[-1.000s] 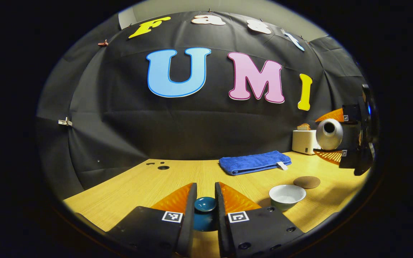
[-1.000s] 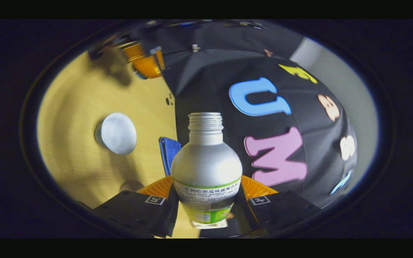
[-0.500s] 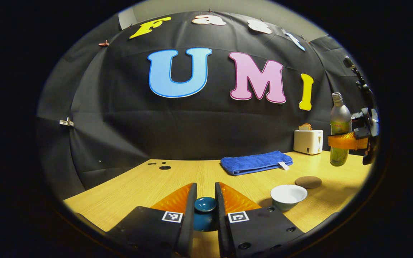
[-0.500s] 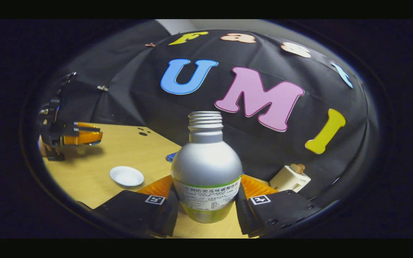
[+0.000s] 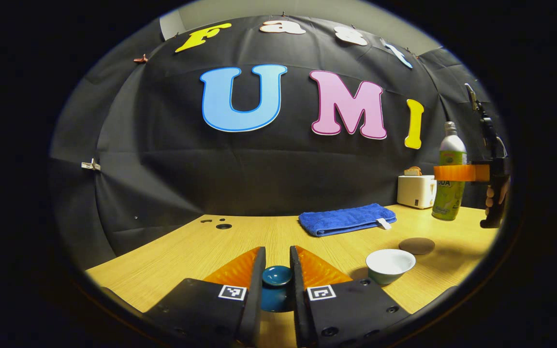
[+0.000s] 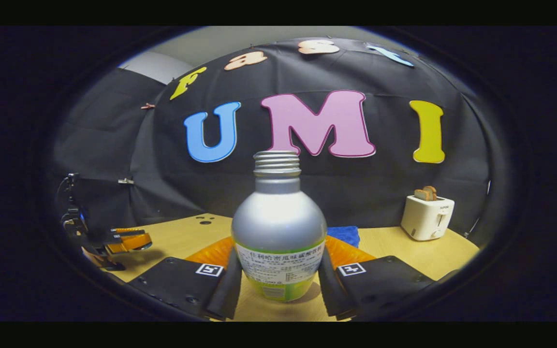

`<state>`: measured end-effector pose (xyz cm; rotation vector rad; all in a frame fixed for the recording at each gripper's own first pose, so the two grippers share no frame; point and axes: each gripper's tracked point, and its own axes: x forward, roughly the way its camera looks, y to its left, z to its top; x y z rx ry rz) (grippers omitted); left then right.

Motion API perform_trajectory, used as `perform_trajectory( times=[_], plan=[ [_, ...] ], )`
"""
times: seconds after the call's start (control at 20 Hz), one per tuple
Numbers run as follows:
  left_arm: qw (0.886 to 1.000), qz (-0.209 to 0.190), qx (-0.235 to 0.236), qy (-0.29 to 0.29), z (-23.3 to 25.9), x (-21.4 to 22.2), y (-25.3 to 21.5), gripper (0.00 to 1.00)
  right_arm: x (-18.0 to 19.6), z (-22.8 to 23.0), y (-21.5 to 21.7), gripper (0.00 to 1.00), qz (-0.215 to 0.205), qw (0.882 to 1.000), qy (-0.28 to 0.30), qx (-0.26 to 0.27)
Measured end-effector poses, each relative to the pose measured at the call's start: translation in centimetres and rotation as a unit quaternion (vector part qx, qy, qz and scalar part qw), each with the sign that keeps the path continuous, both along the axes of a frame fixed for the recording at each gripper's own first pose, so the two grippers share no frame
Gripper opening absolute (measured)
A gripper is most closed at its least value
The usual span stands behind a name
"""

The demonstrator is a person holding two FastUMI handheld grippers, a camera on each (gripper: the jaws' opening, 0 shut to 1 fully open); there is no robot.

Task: Open the teacup lid with one hand, grasp the water bottle and pour water into the teacup with the other hand; after pouring, place the water bottle on the coaster and then close the teacup lid.

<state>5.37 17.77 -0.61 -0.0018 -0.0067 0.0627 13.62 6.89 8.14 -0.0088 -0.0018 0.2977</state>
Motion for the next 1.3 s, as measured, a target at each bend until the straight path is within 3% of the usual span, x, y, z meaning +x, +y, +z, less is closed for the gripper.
perform_trajectory(
  times=[0.15,0.3,0.75,1.2,1.25,1.3],
  plan=[
    [1.000,0.000,0.000,0.000,0.0,0.0,0.0,0.31,1.4,-3.1,-0.1,0.68,-0.011,0.999,0.030,-0.003],
    [1.000,0.000,0.000,0.000,0.0,0.0,0.0,0.31,2.4,-5.8,0.2,0.72,-0.005,0.998,0.061,0.009],
    [1.000,0.000,0.000,0.000,0.0,0.0,0.0,0.31,4.4,-8.5,-0.5,0.72,-0.021,0.998,0.059,-0.018],
    [1.000,0.000,0.000,0.000,0.0,0.1,0.0,0.31,4.3,-9.9,-0.6,0.85,-0.022,0.997,0.058,-0.043],
    [1.000,-0.002,0.000,0.000,0.0,0.1,-0.1,0.31,4.2,-9.9,-0.7,0.96,-0.024,0.997,0.063,-0.040],
    [1.000,-0.002,0.000,0.000,0.0,0.1,-0.1,0.34,4.2,-10.1,-0.7,1.00,-0.025,0.997,0.066,-0.038]
  ],
)
